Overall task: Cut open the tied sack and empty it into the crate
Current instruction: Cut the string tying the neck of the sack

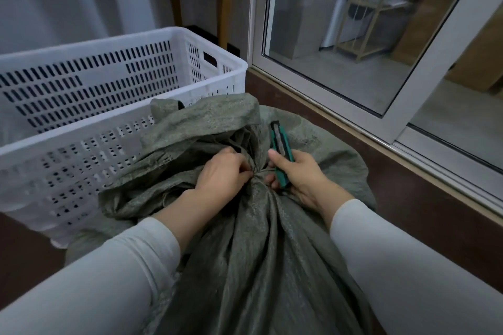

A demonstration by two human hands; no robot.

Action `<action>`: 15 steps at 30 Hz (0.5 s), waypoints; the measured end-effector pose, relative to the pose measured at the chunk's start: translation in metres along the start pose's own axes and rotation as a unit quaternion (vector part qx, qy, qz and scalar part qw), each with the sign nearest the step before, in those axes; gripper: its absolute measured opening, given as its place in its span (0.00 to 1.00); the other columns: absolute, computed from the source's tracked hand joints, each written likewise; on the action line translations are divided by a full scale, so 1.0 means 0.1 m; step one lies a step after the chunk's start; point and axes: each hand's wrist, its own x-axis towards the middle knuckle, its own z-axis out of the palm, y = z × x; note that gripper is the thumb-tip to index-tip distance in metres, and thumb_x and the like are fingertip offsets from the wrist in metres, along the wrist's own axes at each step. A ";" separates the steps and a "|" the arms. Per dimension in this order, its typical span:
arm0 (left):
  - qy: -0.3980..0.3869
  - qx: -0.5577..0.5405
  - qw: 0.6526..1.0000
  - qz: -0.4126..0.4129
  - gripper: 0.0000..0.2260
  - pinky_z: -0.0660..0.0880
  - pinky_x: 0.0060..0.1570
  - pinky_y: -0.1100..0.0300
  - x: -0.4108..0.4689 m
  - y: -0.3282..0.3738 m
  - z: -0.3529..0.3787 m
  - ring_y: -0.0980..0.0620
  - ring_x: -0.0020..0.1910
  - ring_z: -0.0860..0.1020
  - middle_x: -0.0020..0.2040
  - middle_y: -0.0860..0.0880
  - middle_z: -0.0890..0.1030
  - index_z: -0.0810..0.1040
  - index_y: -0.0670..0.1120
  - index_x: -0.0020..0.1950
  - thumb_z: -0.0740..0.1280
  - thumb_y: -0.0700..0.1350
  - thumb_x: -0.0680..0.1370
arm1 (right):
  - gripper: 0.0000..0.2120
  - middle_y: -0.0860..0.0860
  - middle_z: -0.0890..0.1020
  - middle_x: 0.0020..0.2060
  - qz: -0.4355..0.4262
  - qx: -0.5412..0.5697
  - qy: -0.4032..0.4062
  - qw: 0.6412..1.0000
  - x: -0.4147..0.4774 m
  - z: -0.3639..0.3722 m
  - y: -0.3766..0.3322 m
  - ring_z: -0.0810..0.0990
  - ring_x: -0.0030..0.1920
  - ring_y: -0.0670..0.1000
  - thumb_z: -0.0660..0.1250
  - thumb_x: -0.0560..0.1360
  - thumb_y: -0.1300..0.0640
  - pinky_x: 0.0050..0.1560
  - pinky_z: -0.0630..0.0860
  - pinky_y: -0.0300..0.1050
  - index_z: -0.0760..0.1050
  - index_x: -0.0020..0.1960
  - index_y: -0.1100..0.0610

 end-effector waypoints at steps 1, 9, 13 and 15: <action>-0.002 -0.006 1.000 -0.001 0.09 0.70 0.54 0.57 0.01 0.00 0.00 0.45 0.57 0.75 0.55 0.45 0.76 0.82 0.46 0.53 0.68 0.48 0.76 | 0.06 0.56 0.75 0.33 0.006 0.024 0.010 1.000 0.00 0.00 -0.03 0.76 0.20 0.47 0.62 0.79 0.58 0.19 0.70 0.37 0.71 0.46 0.62; -0.006 -0.054 0.998 -0.023 0.08 0.71 0.49 0.61 0.07 0.01 -0.02 0.47 0.53 0.79 0.51 0.45 0.82 0.85 0.45 0.50 0.71 0.46 0.74 | 0.12 0.67 0.77 0.45 0.049 0.267 -0.087 0.959 -0.06 -0.14 -0.10 0.85 0.32 0.58 0.52 0.79 0.70 0.36 0.83 0.48 0.66 0.62 0.70; -0.024 -0.073 0.996 -0.035 0.08 0.70 0.47 0.62 0.10 -0.01 -0.01 0.49 0.50 0.80 0.49 0.46 0.84 0.86 0.46 0.49 0.71 0.46 0.74 | 0.09 0.66 0.81 0.39 0.036 0.239 -0.064 0.968 -0.05 -0.14 -0.07 0.85 0.31 0.56 0.55 0.80 0.68 0.32 0.83 0.47 0.69 0.56 0.71; -0.041 -0.090 0.994 -0.039 0.07 0.71 0.47 0.62 0.11 -0.04 -0.01 0.50 0.49 0.80 0.48 0.47 0.84 0.86 0.45 0.48 0.72 0.46 0.73 | 0.08 0.63 0.82 0.36 0.029 0.205 -0.039 0.978 -0.05 -0.12 -0.09 0.83 0.27 0.53 0.56 0.80 0.65 0.25 0.79 0.41 0.71 0.53 0.68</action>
